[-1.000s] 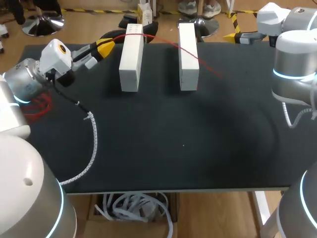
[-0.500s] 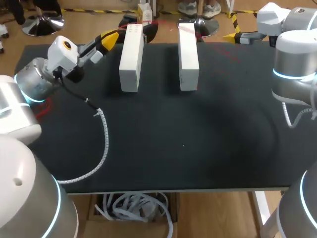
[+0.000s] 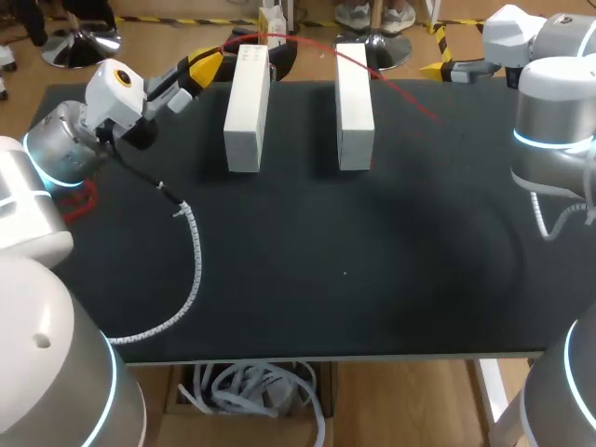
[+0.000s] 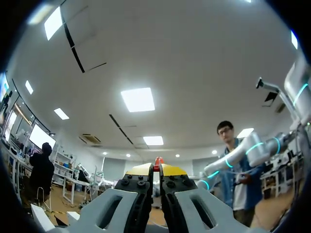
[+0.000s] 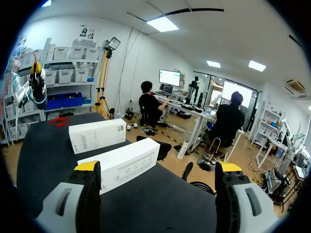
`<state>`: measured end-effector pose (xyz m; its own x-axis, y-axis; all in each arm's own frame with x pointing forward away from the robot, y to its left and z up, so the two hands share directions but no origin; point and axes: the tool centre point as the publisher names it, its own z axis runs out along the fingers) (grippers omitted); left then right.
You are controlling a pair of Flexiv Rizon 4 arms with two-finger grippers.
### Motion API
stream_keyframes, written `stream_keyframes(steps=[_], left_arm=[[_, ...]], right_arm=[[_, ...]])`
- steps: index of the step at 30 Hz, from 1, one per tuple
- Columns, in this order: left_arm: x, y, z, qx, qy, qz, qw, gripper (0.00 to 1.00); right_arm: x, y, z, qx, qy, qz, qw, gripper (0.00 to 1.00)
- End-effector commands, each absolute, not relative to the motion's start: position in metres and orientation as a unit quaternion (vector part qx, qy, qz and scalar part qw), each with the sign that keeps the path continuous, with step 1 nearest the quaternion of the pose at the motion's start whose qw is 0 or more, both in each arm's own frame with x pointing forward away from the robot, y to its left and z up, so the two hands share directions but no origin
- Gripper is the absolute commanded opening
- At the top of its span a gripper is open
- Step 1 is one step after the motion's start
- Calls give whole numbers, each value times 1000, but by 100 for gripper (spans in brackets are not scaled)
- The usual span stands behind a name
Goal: Grab the tape and strap the tape.
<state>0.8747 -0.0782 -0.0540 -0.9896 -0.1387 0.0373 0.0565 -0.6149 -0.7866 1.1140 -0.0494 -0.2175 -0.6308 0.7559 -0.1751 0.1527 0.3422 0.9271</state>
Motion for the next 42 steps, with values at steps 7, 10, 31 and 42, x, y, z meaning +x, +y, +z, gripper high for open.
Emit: stream_keyframes(steps=[7, 10, 31, 42], left_arm=[[879, -78, -60, -42, 431, -900, 51, 0], [879, -78, -60, -42, 431, -900, 51, 0], [879, -78, -60, -42, 431, -900, 51, 0], [879, -78, -60, -42, 431, -900, 51, 0]], right_arm=[[1114, -50, -217, 299, 760, 488, 307, 100], [1109, -56, -214, 319, 741, 503, 311, 100], [960, -112, -196, 547, 453, 602, 365, 100], [909, -85, -191, 609, 328, 642, 330, 100]])
